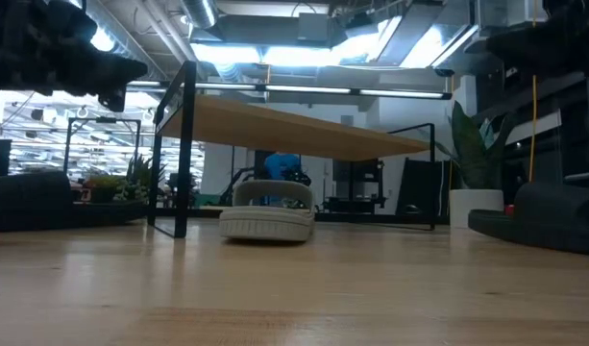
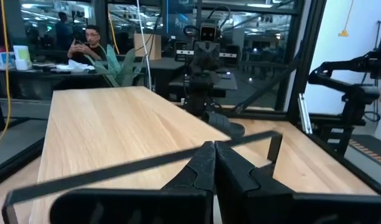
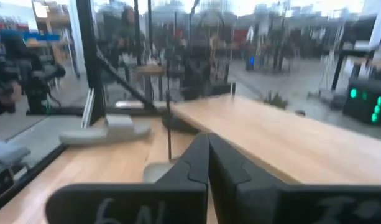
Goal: Pick and place slides into the shelf
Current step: Put the right black slipper on the shelf
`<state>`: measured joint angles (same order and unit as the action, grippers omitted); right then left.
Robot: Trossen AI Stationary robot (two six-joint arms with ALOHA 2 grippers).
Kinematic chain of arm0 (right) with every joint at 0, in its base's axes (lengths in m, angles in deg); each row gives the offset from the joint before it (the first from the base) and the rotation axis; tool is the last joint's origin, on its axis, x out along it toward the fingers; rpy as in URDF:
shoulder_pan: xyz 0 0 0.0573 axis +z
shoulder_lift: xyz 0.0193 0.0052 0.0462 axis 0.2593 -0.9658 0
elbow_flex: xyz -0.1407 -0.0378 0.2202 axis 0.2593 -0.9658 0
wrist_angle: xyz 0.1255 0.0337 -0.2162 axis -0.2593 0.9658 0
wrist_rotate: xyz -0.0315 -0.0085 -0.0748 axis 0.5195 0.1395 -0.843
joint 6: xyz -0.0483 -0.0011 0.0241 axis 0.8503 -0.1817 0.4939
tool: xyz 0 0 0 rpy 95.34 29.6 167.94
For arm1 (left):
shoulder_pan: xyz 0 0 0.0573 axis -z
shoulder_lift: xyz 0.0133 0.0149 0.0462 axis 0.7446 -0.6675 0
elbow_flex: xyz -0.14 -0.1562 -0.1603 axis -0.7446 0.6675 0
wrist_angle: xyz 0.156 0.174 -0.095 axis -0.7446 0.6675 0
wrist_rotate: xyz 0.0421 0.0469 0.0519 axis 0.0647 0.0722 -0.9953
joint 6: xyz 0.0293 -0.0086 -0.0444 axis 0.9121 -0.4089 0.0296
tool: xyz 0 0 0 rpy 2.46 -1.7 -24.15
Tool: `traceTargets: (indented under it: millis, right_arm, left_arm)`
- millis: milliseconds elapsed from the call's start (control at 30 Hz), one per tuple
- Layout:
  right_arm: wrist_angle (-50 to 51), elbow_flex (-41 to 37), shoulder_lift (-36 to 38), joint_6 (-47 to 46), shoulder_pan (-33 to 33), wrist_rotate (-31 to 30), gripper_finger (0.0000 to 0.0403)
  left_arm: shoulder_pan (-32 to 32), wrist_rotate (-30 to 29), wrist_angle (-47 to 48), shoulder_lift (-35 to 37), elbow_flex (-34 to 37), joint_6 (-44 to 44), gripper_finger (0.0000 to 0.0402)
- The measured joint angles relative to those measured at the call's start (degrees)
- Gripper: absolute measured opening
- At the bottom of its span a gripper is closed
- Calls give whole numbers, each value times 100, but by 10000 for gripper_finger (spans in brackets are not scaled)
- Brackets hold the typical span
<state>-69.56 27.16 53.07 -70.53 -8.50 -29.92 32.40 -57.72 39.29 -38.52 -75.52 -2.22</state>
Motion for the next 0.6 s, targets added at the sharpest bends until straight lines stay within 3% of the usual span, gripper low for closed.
traceTargets:
  millis: [300, 600]
  right_arm:
    - [1046, 1092, -701, 338, 2, 2, 3]
    - [1111, 1261, -814, 329, 2, 54, 3]
  left_arm:
    - [0, -118, 839, -4, -727, -36, 0]
    - [0, -164, 1705, -4, -1461, 178, 0]
